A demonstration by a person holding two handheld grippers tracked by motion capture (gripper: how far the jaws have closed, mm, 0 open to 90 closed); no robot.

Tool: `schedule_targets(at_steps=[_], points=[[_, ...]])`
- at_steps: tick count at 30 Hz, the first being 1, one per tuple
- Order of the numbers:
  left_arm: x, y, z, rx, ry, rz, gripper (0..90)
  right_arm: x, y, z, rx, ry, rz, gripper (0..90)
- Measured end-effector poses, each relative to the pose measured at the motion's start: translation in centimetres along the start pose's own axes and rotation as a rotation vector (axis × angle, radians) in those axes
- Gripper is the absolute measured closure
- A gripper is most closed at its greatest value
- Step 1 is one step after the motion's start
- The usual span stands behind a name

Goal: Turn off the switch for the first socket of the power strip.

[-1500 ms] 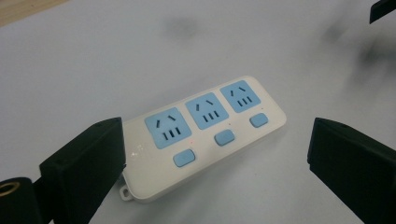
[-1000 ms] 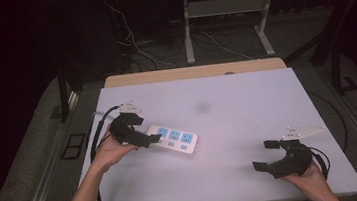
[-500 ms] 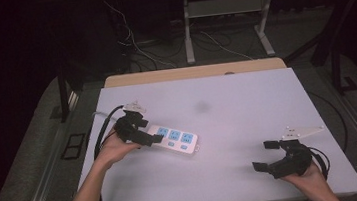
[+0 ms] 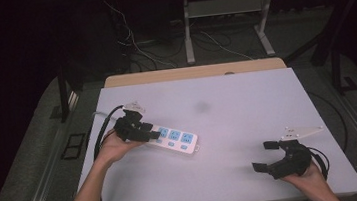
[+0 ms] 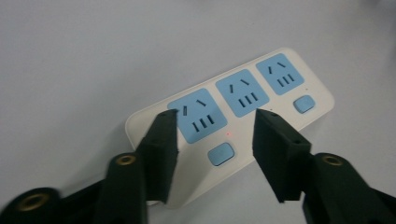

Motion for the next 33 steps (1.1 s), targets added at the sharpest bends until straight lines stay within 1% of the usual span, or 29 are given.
schedule_targets(at_steps=[5, 10, 16, 17, 22, 26, 29, 33], points=[[-0.3, 0.0, 0.1, -0.016, 0.011, 0.0, 65.1, 0.0, 0.0, 0.0, 0.003, 0.001, 0.001, 0.6], [-0.9, -0.2, 0.0, -0.033, 0.028, 0.016, 75.2, 0.0, 0.0, 0.1, 0.003, 0.001, 0.001, 0.5], [-1.7, -0.4, 0.1, -0.039, 0.055, 0.031, 87.8, 0.0, -0.1, 0.1, 0.003, 0.001, 0.0, 0.6], [-1.7, -0.4, 0.1, -0.037, 0.06, 0.035, 88.8, 0.1, -0.1, 0.1, 0.003, 0.002, 0.001, 0.6], [-2.2, -0.6, 0.3, -0.053, 0.085, 0.036, 89.1, 0.1, -0.1, 0.1, 0.002, 0.002, 0.002, 0.5], [-2.3, -0.7, 0.3, -0.053, 0.094, 0.039, 89.1, 0.1, -0.1, 0.2, 0.002, 0.003, 0.002, 0.6], [-2.5, -0.7, 0.5, -0.063, 0.116, 0.036, 89.1, 0.1, -0.1, 0.2, 0.004, 0.002, 0.003, 0.6], [-2.7, -0.7, 0.5, -0.058, 0.115, 0.04, 89.1, 0.2, -0.1, 0.2, 0.003, 0.002, 0.005, 0.6]])
Point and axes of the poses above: each handheld gripper's, and its own axes: x roughly backward along the jaws, z roughly out of its underside, y roughly to its left, the point moved 5 cm from there along -x, roughly forward along the jaws, and after that the axes turned 2 degrees about y, right-handed, at the moved point
